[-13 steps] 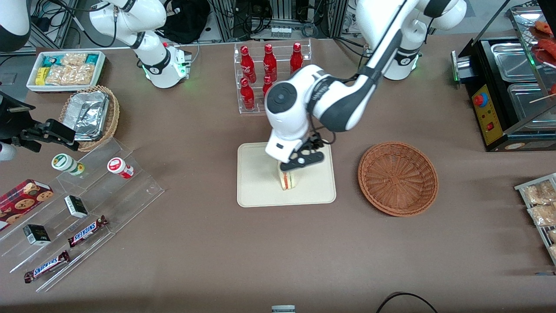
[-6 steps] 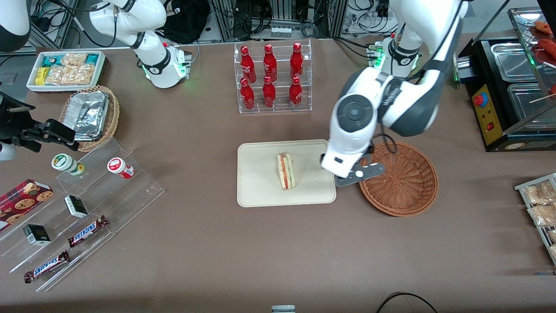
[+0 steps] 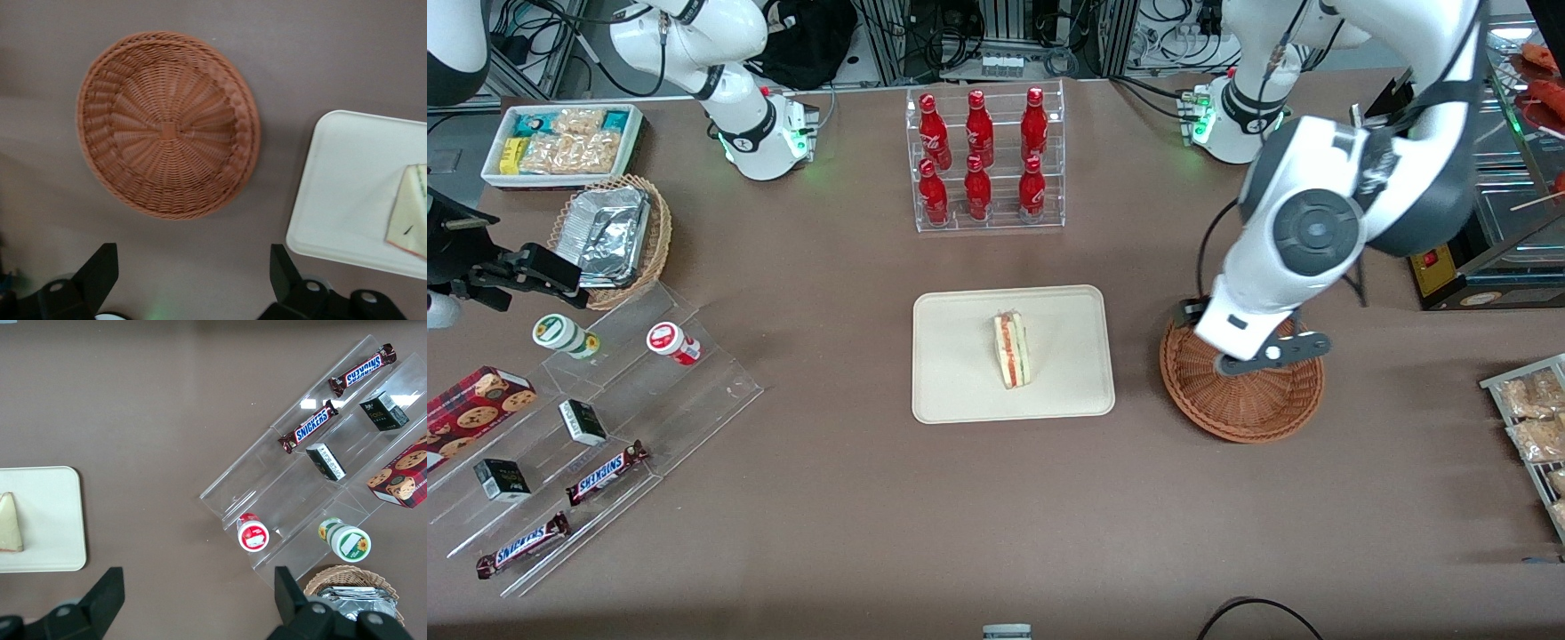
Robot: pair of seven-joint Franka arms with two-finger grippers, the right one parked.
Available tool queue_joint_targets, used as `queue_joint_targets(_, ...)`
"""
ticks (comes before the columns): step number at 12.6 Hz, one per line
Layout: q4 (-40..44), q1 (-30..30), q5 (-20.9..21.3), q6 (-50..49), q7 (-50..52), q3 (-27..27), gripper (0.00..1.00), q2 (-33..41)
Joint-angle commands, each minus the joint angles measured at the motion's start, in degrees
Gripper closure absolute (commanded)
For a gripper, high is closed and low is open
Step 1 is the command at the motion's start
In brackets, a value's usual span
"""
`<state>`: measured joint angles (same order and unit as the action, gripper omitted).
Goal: Place sandwich from basket to tray
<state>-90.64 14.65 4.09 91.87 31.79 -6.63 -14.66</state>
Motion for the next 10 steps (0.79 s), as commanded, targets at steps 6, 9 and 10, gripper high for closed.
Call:
queue_joint_targets(6, -5.2, -10.7, -2.9, -8.4, -15.6, -0.9, 0.00, 11.7)
queue_joint_targets(9, -5.1, -14.5, -3.2, -12.1, -21.9, -1.0, 0.00, 14.6)
queue_joint_targets(10, -5.1, -15.0, -3.2, -12.7, -22.9, -0.9, 0.00, 15.5)
